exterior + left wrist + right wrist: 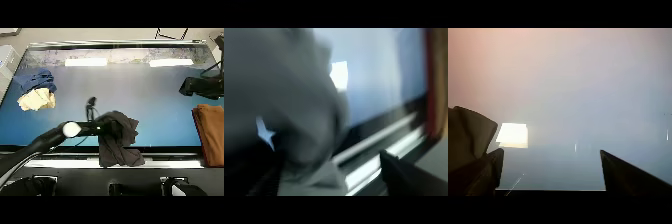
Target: Fold the clothes and pants, and hang the long-sleeved shirts on hangers.
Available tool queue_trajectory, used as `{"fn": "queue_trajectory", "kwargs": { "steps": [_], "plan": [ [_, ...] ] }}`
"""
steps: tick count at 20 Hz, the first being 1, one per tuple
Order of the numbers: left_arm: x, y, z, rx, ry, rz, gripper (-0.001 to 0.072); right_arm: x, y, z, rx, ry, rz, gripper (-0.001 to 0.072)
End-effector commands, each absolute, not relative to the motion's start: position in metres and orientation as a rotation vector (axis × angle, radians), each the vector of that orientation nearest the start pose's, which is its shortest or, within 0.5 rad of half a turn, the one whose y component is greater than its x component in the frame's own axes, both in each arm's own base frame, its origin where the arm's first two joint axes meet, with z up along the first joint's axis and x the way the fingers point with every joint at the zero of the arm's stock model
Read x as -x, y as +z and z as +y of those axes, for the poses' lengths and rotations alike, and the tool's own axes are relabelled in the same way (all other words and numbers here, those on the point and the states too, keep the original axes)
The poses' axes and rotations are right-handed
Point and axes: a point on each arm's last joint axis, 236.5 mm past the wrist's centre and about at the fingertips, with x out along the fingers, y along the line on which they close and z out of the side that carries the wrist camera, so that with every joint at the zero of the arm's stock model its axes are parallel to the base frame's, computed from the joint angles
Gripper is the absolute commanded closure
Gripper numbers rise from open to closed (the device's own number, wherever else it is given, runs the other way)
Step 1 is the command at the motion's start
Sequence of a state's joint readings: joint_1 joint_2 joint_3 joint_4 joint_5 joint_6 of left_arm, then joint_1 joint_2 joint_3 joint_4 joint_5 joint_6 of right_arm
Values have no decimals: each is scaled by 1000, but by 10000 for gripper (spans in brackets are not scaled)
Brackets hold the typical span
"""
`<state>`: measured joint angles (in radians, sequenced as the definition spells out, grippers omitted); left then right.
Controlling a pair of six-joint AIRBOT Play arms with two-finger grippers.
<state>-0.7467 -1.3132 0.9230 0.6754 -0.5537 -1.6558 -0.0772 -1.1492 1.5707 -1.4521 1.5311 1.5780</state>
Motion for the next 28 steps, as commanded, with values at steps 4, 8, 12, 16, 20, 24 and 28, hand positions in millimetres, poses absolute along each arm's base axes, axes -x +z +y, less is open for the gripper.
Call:
{"fn": "queue_trajectory", "kwargs": {
  "steps": [4, 8, 12, 16, 20, 24, 28],
  "plan": [
    [-291, 41, -344, 435, -826, 1384, -13, -381, 103, 34, -235, 166, 1348, 29],
    [-280, 31, -228, 294, -582, 1528, -12, -392, 44, 73, -386, 319, 1527, 30],
    [-204, -29, -228, 355, -538, 1689, -10, -395, -7, 82, -461, 339, 1662, 32],
    [-163, -78, -276, 493, -535, 1677, 25, -384, -42, 91, -436, 381, 1744, 32],
    [-155, -103, -307, 553, -489, 1647, 123, -373, -75, 110, -463, 396, 1761, 29],
    [-128, -125, -317, 517, -470, 1727, 548, -367, -84, 137, -518, 444, 1749, 31],
    [-123, -121, -320, 495, -500, 1720, 682, -370, -89, 172, -454, 473, 1708, 153]
  ]
}}
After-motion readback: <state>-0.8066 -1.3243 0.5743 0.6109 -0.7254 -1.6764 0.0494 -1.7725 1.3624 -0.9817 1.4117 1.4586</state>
